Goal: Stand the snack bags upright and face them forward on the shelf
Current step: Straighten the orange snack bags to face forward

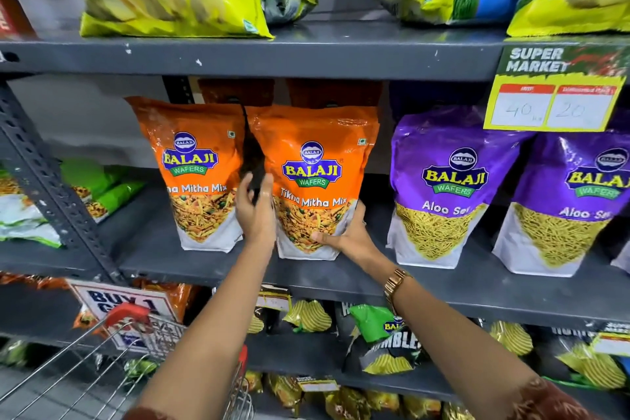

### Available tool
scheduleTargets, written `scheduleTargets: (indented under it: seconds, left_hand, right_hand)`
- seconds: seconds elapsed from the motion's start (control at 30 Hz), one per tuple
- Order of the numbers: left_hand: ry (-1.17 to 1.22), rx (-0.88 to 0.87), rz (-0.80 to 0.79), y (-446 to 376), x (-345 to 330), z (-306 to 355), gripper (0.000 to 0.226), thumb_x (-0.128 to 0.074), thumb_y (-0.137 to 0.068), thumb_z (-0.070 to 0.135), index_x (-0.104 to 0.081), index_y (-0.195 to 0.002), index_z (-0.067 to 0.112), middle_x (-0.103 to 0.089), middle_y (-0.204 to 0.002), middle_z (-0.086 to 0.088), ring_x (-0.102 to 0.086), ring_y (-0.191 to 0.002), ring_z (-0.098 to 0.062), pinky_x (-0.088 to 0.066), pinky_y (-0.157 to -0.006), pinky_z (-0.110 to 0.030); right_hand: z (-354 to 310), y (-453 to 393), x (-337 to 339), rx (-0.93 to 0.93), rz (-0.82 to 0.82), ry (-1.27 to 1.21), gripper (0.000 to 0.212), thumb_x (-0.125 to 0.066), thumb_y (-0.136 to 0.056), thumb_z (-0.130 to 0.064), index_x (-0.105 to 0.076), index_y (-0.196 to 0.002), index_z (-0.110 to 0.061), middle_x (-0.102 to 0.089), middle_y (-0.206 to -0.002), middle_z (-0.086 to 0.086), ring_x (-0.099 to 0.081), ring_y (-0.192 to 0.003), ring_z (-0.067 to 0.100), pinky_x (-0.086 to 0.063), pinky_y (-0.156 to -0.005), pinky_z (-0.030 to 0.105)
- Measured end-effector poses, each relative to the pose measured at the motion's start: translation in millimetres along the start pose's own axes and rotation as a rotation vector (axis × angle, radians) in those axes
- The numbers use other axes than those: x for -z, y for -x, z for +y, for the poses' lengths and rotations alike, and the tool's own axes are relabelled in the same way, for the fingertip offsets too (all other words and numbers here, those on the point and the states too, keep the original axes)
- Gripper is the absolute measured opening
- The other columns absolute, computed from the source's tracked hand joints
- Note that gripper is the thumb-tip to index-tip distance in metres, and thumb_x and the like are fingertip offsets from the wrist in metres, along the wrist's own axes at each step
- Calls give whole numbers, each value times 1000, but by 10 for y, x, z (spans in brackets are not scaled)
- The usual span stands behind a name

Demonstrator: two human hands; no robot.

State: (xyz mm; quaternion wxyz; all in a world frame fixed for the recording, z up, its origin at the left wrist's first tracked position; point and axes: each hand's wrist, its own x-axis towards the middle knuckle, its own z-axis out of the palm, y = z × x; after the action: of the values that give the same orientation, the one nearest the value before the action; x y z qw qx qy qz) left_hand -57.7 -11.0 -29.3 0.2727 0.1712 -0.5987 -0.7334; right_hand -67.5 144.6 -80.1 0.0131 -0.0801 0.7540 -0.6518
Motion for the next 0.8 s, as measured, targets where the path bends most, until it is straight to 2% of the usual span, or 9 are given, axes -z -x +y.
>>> scheduleTargets:
  seconds: [0.07, 0.13, 0.17, 0.3, 0.37, 0.47, 0.6, 0.7, 0.8]
  left_hand:
    - [99, -71, -53, -89, -78, 329, 45, -60, -84, 34, -54, -121, 9, -55, -131, -5, -53, -117, -16, -41, -85, -17]
    - [88, -78, -112, -166, -177, 571, 37, -57, -86, 33, -54, -116, 11, -58, -116, 2, -55, -100, -8, -43, -81, -17]
    - [70, -60, -111, -219, -217, 655, 37, -56, -87, 32, -53, -119, 12, -56, -114, 3, -54, -98, -7, -44, -84, -20]
    - [45, 10, -4, -467, -257, 774, 30, -61, -84, 24, -61, -110, 8, -61, -121, -10, -56, -111, -25, -45, -102, -41]
    - [74, 46, 14, -523, -239, 799, 22, -63, -83, 21, -62, -103, 10, -63, -116, -10, -55, -107, -22, -43, -104, -44]
    - [102, 68, 25, -531, -242, 812, 29, -65, -82, 20, -62, -109, 9, -62, -117, -7, -53, -107, -20, -41, -106, -45]
    - [77, 47, 16, -493, -257, 802, 38, -64, -83, 28, -59, -116, 10, -59, -127, -9, -53, -117, -24, -42, -105, -45]
    - [-50, -75, 24, -471, -226, 779, 43, -60, -84, 33, -57, -121, 9, -58, -128, -9, -53, -117, -24, -43, -104, -38]
    - [-146, -232, 101, -489, -109, 744, 36, -59, -85, 32, -61, -112, 8, -65, -114, -11, -62, -104, -26, -52, -92, -35]
  right_hand:
    - [-9, -29, -50, 36, -5, -62, 92, -82, -61, -3, -18, -125, -21, -43, -125, 0, -46, -119, 15, -47, -95, 23]
    - [-4, -26, -67, 52, 28, -119, 89, -79, -60, 8, -20, -122, -17, -45, -118, -2, -49, -111, 11, -49, -80, 9]
    - [3, -24, -73, 44, 50, -131, 88, -79, -59, 8, -22, -123, -13, -46, -118, 0, -50, -111, 13, -49, -78, 9]
    - [35, -29, -83, -7, 48, -126, 83, -81, -59, 3, -28, -122, -7, -50, -121, 7, -51, -114, 19, -45, -92, 29]
    - [62, -52, -75, -25, 52, -84, 77, -83, -59, -2, -32, -115, -11, -52, -119, 5, -52, -112, 19, -45, -96, 34]
    - [118, -85, -49, -27, 58, -36, 76, -86, -56, -13, -34, -111, -16, -55, -121, 6, -54, -114, 21, -45, -101, 44]
    - [141, -100, -26, -30, 31, -39, 75, -85, -58, -13, -33, -112, -18, -54, -122, 5, -53, -116, 22, -45, -102, 47]
    - [119, -75, -17, -38, -5, -38, 76, -83, -61, -11, -30, -115, -19, -51, -122, 3, -49, -123, 25, -43, -102, 43]
    - [136, 8, -23, 34, 81, 30, 102, -86, -57, -16, -20, -134, -21, -44, -136, 5, -39, -130, 22, -36, -107, 40]
